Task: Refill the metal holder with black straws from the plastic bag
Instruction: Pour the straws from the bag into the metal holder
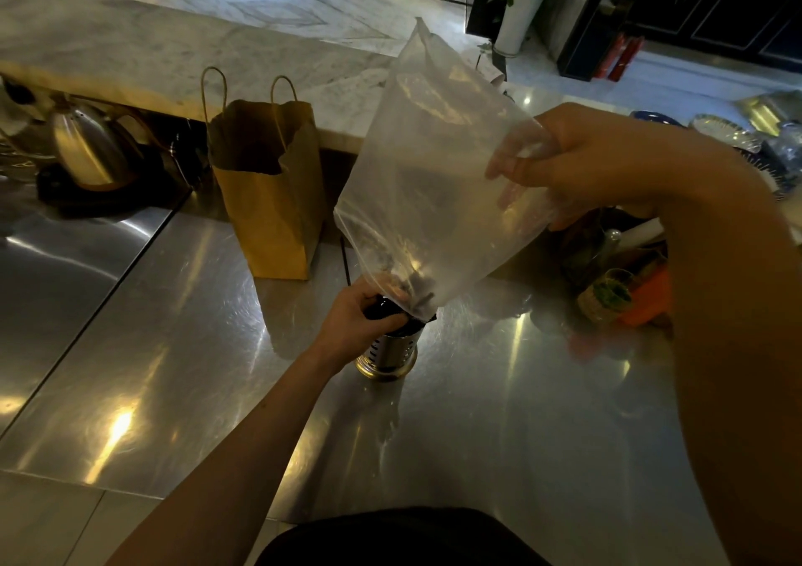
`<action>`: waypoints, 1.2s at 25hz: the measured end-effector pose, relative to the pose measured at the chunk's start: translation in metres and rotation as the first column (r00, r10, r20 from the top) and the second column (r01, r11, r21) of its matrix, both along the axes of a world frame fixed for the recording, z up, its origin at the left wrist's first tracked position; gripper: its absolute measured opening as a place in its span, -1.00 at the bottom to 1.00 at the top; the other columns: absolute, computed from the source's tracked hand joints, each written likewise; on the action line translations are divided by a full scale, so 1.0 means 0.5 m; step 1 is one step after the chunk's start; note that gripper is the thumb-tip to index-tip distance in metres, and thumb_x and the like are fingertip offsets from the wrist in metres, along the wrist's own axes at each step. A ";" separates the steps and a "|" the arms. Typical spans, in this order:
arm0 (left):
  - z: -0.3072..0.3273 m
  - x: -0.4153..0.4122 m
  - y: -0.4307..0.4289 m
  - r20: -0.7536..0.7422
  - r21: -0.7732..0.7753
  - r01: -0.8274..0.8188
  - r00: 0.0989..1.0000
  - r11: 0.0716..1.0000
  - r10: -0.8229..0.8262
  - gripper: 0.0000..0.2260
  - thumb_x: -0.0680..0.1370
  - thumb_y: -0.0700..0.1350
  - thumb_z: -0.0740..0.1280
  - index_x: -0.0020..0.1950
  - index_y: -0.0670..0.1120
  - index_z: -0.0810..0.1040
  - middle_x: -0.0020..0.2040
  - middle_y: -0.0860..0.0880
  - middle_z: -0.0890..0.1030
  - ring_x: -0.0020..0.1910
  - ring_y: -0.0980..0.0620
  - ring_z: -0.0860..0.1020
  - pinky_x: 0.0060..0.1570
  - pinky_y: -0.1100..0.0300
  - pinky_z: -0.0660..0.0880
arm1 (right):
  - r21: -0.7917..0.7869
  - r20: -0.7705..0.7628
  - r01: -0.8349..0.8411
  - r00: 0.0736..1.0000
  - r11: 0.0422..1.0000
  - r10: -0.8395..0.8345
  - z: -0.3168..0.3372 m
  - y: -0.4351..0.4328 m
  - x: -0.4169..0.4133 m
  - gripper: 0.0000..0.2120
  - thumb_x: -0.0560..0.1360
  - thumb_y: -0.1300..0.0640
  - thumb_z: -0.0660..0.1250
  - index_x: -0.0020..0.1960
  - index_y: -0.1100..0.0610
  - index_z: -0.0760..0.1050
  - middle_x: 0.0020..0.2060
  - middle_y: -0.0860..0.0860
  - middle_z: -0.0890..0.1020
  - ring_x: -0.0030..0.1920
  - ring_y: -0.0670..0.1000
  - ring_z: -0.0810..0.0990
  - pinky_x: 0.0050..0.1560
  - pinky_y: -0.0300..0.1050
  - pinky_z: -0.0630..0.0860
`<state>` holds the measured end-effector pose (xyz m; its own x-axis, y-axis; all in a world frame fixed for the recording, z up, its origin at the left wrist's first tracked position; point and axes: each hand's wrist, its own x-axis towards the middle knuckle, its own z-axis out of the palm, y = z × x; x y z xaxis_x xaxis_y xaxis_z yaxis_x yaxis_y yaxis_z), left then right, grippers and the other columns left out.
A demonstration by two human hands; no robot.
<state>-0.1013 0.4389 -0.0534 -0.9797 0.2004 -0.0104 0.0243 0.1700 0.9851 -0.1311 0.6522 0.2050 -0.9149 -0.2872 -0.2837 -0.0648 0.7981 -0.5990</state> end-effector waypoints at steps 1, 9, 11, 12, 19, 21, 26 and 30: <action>-0.002 -0.001 -0.002 -0.005 -0.015 -0.005 1.000 1.000 0.005 -0.68 0.43 -0.28 0.49 0.01 0.12 0.58 0.10 0.14 0.55 0.01 0.46 0.51 -0.05 0.61 0.38 | -0.002 0.000 -0.001 1.000 1.000 0.001 0.001 0.000 0.001 -0.88 0.60 0.01 0.23 -0.01 -0.10 0.55 0.03 0.03 0.64 -0.09 0.09 0.68 -0.35 -0.14 0.62; -0.022 -0.005 -0.001 -0.140 -0.196 -0.098 0.988 0.976 0.071 -0.91 0.47 -0.16 0.47 -0.04 -0.06 0.69 0.00 0.04 0.60 -0.03 0.32 0.52 -0.03 0.56 0.37 | -0.047 0.005 0.039 0.999 0.998 -0.039 -0.001 0.006 0.004 -0.87 0.58 -0.01 0.24 0.00 -0.07 0.57 0.12 0.05 0.59 -0.04 0.11 0.64 -0.34 -0.15 0.60; -0.025 -0.006 -0.001 -0.144 -0.229 -0.082 0.988 0.970 0.049 -0.91 0.47 -0.14 0.47 -0.04 -0.08 0.69 0.00 0.02 0.61 -0.01 0.24 0.53 -0.02 0.56 0.37 | -0.047 -0.002 0.060 0.998 0.997 -0.061 -0.001 0.012 0.005 -0.85 0.58 -0.02 0.24 0.03 -0.05 0.57 0.15 0.06 0.58 -0.04 0.13 0.63 -0.35 -0.16 0.59; -0.028 -0.006 -0.001 -0.146 -0.238 -0.077 0.988 0.968 0.043 -0.88 0.46 -0.13 0.48 -0.02 -0.08 0.68 0.00 0.01 0.62 0.00 0.22 0.54 -0.02 0.56 0.37 | -0.047 -0.006 0.063 0.998 0.997 -0.063 -0.003 0.015 0.005 -0.85 0.58 -0.02 0.24 0.05 -0.04 0.57 0.15 0.07 0.58 -0.05 0.13 0.63 -0.36 -0.17 0.59; -0.028 0.004 -0.001 -0.042 -0.186 -0.102 0.994 0.977 0.096 -0.49 0.33 -0.06 0.59 0.17 0.02 0.42 0.03 0.23 0.54 0.06 0.33 0.52 0.07 0.51 0.39 | -0.157 -0.007 0.137 0.990 0.978 -0.140 0.003 0.063 0.027 -0.83 0.60 0.08 0.21 0.08 0.04 0.57 -0.05 0.00 0.69 -0.30 -0.06 0.70 -0.40 -0.28 0.55; -0.026 0.004 0.001 -0.034 -0.179 -0.101 0.995 0.979 0.096 -0.38 0.31 -0.05 0.61 0.25 0.07 0.36 0.07 0.20 0.54 0.11 0.24 0.52 0.16 0.38 0.40 | -0.218 -0.008 0.184 0.982 0.958 -0.191 -0.008 0.079 0.034 -0.83 0.61 0.09 0.20 0.05 0.03 0.57 -0.14 -0.05 0.71 -0.39 -0.09 0.65 -0.40 -0.27 0.53; -0.027 0.010 0.008 -0.071 -0.211 -0.127 0.991 0.969 0.115 -0.09 0.23 0.01 0.64 0.47 0.05 0.24 0.39 0.06 0.37 0.32 0.15 0.35 0.19 0.48 0.25 | -0.410 0.058 0.373 0.922 0.833 -0.384 -0.065 0.110 0.044 -0.84 0.62 0.09 0.18 0.04 0.04 0.55 -0.36 -0.17 0.68 -0.35 -0.15 0.64 -0.38 -0.24 0.55; -0.034 0.014 0.018 -0.048 -0.249 -0.121 0.992 0.961 0.113 0.06 0.21 0.03 0.64 0.55 0.02 0.08 0.54 -0.01 0.20 0.44 0.15 0.19 0.25 0.53 0.10 | -0.574 0.131 0.468 0.863 0.672 -0.489 -0.129 0.116 0.053 -0.83 0.63 0.10 0.19 0.02 -0.01 0.57 -0.06 0.00 0.66 -0.11 -0.03 0.64 -0.41 -0.24 0.57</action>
<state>-0.0943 0.4480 -0.0706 -0.9968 0.0795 -0.0130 0.0213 0.4157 0.9093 -0.1046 0.7104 0.1407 -0.9782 0.0962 -0.1839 0.2019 0.2345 -0.9509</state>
